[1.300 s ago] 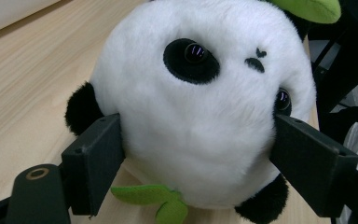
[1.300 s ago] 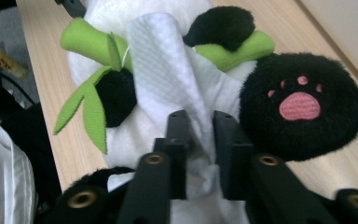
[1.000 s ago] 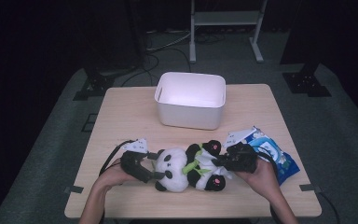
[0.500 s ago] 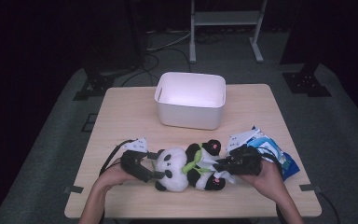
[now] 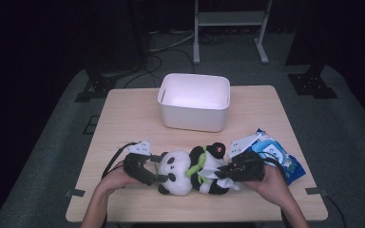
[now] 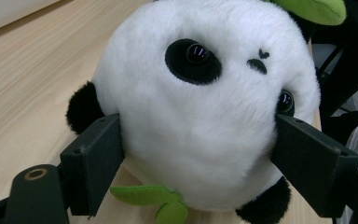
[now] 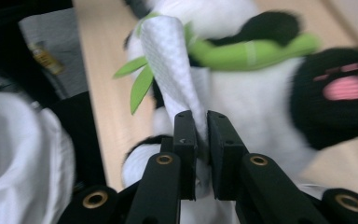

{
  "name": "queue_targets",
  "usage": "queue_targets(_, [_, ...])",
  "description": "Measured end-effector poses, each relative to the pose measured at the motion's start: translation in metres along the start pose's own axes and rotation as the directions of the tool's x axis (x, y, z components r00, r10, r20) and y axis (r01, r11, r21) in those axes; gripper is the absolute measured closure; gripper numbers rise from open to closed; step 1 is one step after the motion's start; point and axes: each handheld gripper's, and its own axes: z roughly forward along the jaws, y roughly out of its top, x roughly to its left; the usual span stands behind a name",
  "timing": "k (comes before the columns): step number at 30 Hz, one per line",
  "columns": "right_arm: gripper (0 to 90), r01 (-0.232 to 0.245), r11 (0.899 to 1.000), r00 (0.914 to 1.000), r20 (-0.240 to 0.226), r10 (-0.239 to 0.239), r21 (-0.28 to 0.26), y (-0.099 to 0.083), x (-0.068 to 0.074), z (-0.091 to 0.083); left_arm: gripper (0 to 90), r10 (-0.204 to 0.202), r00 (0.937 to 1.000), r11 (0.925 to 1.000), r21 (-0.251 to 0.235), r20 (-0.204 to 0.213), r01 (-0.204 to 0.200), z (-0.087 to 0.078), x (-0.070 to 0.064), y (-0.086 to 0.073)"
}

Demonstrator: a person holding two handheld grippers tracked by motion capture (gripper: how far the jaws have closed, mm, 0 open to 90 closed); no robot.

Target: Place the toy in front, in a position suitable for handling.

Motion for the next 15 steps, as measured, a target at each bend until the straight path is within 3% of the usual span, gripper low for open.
queue_targets(7, [81.6,-0.017,1.0,0.9945,0.103,0.018,-0.011,0.011,-0.015,-0.005,17.0,0.002,1.0,1.0,0.007,-0.005,-0.002,0.0,-0.001,0.001])
queue_targets(15, [81.1,-0.011,1.0,0.9783,0.207,0.013,-0.011,0.034,-0.031,-0.013,17.0,0.009,1.0,0.9999,0.005,-0.002,-0.009,0.0,-0.002,0.001])
